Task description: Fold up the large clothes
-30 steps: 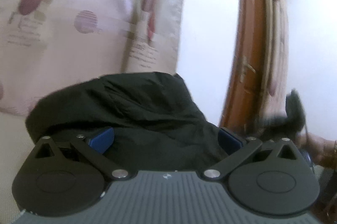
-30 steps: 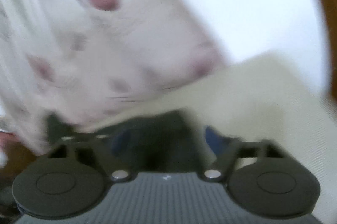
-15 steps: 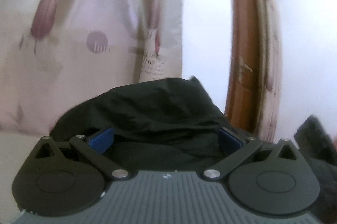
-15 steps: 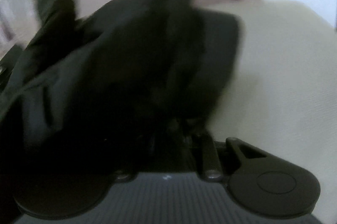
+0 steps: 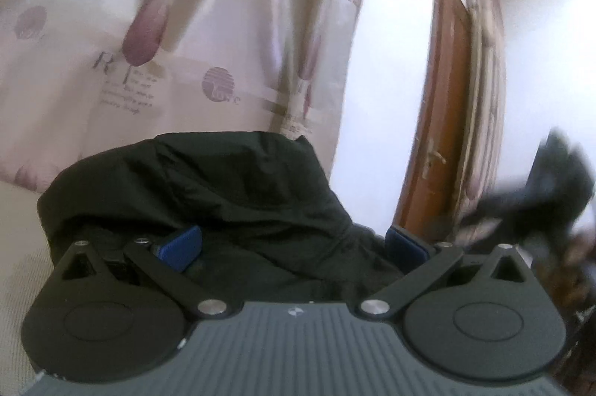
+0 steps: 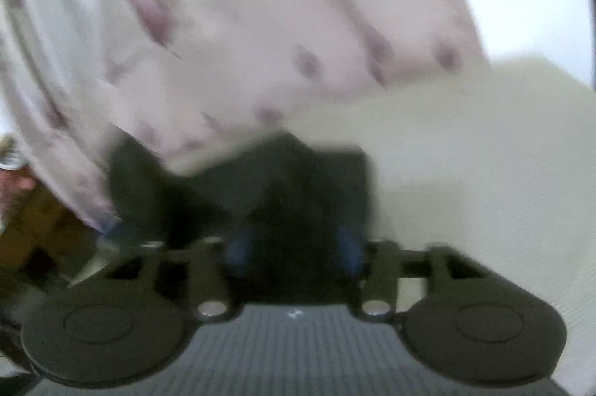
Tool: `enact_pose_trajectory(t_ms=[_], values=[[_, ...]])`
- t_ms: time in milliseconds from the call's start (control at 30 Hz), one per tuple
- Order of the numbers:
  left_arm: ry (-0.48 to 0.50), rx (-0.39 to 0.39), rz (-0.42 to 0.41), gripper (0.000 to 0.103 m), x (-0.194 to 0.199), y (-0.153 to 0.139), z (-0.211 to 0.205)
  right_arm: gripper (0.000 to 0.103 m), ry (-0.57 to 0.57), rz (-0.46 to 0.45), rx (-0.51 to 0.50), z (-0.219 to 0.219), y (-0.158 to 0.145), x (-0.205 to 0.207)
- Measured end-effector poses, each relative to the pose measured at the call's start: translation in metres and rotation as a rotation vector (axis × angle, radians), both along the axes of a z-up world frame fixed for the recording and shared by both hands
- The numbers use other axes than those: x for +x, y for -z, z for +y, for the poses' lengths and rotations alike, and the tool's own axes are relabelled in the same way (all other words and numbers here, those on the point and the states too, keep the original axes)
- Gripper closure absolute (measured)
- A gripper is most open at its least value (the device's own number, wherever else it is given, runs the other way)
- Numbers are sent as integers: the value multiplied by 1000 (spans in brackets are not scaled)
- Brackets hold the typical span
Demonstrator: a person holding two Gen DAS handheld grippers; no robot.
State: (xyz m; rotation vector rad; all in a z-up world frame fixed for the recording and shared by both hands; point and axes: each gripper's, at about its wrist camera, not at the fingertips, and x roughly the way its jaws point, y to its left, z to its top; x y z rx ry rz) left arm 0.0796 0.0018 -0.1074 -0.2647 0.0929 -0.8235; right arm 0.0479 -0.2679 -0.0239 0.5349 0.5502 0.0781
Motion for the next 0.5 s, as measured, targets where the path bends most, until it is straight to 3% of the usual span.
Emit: enact_pose_trajectory(t_ms=[33,67,167,300,333,367,433,500], values=[[-3,-15,4,0,0,1,2,13,-48,-25,4,8,-18,6],[-6,-24,4,0,-1,1,5,9,-107,-39,-1,17,-30,15],[-13,-36,-1,0,-3,1,7,9,-202,12,-105,50,-51,65],[-25,-45,17,0,-6,1,16,12,-322,155,-214,82,-22,127],[-13,1,33,0,-7,0,16,49,-398,171,-206,94,-11,131],[-13,22,28,0,-11,0,18,70,-454,183,-223,108,-2,132],[-57,26,-3,0,-24,0,31,84,-493,171,-347,133,0,131],[-91,16,-22,0,-36,-5,49,90,-521,122,-372,142,-18,125]])
